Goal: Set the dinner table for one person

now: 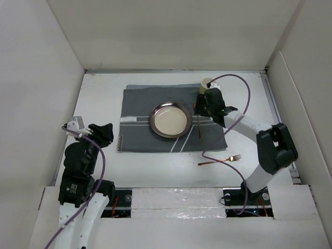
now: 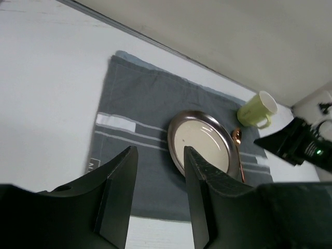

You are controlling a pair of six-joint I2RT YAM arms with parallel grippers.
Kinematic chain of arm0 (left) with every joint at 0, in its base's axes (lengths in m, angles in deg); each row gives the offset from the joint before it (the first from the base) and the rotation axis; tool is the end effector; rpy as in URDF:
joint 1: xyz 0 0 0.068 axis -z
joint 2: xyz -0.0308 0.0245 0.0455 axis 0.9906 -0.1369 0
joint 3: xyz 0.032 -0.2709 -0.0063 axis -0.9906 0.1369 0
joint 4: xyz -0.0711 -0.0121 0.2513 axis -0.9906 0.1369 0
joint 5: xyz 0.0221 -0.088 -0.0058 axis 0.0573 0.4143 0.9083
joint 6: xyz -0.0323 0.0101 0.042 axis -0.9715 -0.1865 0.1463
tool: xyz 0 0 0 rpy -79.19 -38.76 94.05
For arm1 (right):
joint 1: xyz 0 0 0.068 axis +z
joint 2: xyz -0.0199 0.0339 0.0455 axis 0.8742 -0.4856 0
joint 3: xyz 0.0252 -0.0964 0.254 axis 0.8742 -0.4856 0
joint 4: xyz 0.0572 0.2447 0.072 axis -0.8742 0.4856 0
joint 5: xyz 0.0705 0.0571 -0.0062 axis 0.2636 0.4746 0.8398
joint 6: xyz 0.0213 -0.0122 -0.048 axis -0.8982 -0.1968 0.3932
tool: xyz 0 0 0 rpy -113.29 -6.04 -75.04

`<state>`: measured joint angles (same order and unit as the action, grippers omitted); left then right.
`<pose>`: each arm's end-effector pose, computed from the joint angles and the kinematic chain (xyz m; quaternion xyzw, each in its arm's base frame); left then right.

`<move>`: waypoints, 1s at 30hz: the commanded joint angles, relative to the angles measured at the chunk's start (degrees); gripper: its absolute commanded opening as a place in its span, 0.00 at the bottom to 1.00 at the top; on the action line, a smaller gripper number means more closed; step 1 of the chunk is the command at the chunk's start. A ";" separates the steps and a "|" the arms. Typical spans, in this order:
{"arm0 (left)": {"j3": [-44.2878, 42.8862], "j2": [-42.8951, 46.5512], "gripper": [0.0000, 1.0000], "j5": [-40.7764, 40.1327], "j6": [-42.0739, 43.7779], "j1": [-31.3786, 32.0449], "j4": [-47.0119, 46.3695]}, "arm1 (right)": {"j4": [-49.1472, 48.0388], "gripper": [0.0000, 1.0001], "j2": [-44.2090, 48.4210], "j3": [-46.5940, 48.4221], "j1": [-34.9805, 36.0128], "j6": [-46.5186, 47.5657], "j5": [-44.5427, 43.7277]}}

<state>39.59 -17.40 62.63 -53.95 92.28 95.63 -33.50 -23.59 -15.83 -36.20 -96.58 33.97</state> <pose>0.0740 -0.0090 0.3466 -0.1414 0.6760 -0.1879 0.6984 0.3413 0.1507 0.2089 0.0306 0.8988 0.1089 0.4234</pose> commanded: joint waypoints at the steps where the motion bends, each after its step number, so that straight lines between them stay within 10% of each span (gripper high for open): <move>1: -1.52 -2.86 0.37 11.07 4.21 0.22 -5.27 | 1.29 0.59 10.90 -0.08 2.57 0.21 0.66; 3: -1.26 -3.30 0.33 15.49 3.70 0.22 -7.73 | 2.35 0.55 18.86 -2.00 4.33 0.56 0.05; 6: -1.52 -8.28 0.19 25.77 1.77 0.22 -14.23 | 0.78 0.00 29.16 -8.05 6.00 -0.48 -1.18; 14: -0.20 -22.01 0.03 38.09 -2.89 0.22 -30.67 | 4.25 0.00 67.48 -15.30 7.16 -2.69 -6.89; 20: -3.71 -31.76 0.03 38.81 -2.55 1.52 -36.74 | 11.40 0.02 67.88 -6.69 5.48 -0.67 -5.75; 25: -30.74 -55.91 0.06 -1.95 11.23 30.75 -21.75 | 11.13 0.03 62.69 -3.61 3.72 -0.92 -3.92; 30: -31.71 -66.04 0.33 -15.07 18.54 53.78 -30.11 | 15.18 0.08 65.84 -1.75 2.49 -1.28 -5.13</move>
<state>4.88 -82.86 61.71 -42.83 137.81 68.29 -21.01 39.03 -21.10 -33.12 -98.26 29.42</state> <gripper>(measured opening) 0.314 0.078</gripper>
